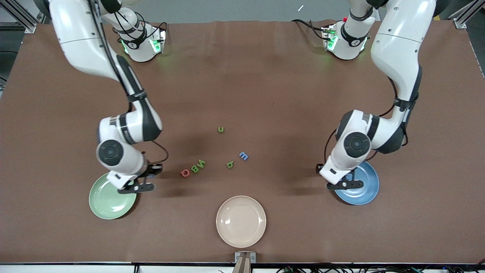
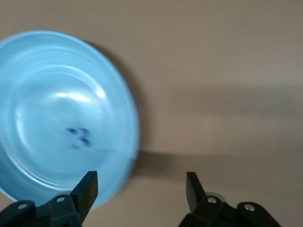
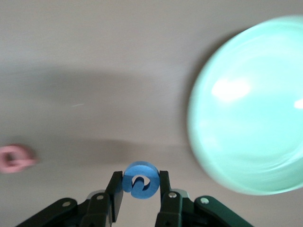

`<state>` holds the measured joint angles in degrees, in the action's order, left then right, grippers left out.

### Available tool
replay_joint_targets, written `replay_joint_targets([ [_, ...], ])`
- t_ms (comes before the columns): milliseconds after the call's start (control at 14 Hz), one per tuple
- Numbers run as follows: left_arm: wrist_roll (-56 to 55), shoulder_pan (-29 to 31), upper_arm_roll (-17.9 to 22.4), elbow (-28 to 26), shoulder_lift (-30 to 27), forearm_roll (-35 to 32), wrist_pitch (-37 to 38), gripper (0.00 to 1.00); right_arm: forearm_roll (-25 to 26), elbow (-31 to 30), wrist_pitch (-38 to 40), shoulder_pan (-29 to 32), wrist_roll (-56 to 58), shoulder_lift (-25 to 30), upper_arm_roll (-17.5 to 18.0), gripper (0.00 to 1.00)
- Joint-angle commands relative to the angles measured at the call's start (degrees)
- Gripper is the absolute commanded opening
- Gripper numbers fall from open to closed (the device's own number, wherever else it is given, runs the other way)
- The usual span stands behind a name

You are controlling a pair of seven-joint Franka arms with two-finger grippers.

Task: Sort upper and lower case letters into plates
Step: 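Drop the x in the blue plate while the right gripper drops C in green, then grasp the blue e with the left gripper while the right gripper grasps pink Q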

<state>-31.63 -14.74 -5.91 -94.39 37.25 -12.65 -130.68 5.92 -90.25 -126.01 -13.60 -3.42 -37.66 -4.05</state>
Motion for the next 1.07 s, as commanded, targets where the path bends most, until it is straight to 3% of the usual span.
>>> replay_joint_targets([
  [0, -12.08, -3.78, -1.55, 1.21, -0.08, 1.04, 0.42, 0.83, 9.33, 1.47, 0.15, 3.66, 3.68, -0.39, 0.80, 0.06],
  [142, -23.86, -9.66, -1.91, 3.76, 2.37, 3.24, 0.25, 0.80, 12.88, 1.57, -1.77, 5.51, 3.86, -1.53, 0.80, 0.20],
  [285, -35.02, -13.72, -1.91, 8.59, 5.97, 4.82, 0.25, 0.79, 13.07, 1.57, -3.36, 5.61, 3.86, -2.41, 0.80, 0.57],
  [641, -56.85, -20.41, -1.91, 17.56, 13.72, 6.59, -0.80, 0.77, 11.05, 1.65, -5.03, 4.90, 2.46, -2.50, 1.32, 0.70],
  [997, -60.92, -22.87, -1.91, 17.75, 16.18, 6.50, -7.40, 0.76, -2.65, 3.14, -5.56, 1.21, -4.91, -3.11, 2.11, 0.70],
])
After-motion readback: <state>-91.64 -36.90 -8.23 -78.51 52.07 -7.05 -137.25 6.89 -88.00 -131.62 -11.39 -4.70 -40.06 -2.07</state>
